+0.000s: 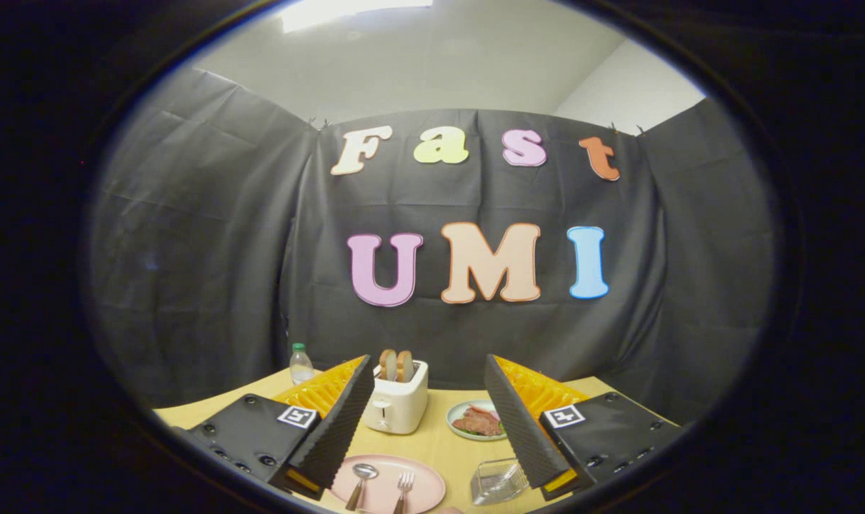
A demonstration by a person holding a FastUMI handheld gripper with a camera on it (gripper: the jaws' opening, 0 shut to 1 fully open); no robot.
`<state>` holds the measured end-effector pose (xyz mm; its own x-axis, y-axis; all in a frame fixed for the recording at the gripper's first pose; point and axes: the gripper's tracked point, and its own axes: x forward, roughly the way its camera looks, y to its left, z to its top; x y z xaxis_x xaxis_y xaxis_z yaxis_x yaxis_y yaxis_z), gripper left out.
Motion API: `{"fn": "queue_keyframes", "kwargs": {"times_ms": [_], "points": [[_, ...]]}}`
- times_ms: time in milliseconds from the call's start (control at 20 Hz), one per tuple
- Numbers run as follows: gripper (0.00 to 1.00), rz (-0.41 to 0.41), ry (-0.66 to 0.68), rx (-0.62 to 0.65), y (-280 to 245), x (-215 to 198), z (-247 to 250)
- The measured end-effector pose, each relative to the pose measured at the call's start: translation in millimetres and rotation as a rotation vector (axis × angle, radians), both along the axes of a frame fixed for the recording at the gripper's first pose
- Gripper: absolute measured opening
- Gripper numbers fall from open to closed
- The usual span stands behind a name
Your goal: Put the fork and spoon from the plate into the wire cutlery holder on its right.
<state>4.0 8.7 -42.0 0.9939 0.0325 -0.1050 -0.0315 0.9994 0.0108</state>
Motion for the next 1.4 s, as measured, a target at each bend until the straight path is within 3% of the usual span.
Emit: {"fn": "queue_keyframes", "kwargs": {"times_ms": [450,1400], "points": [[0.99,0.089,0.211,0.003,24.2,-7.0,-81.2],[0.99,0.176,0.608,-0.085,41.7,-36.7,-256.9]]}}
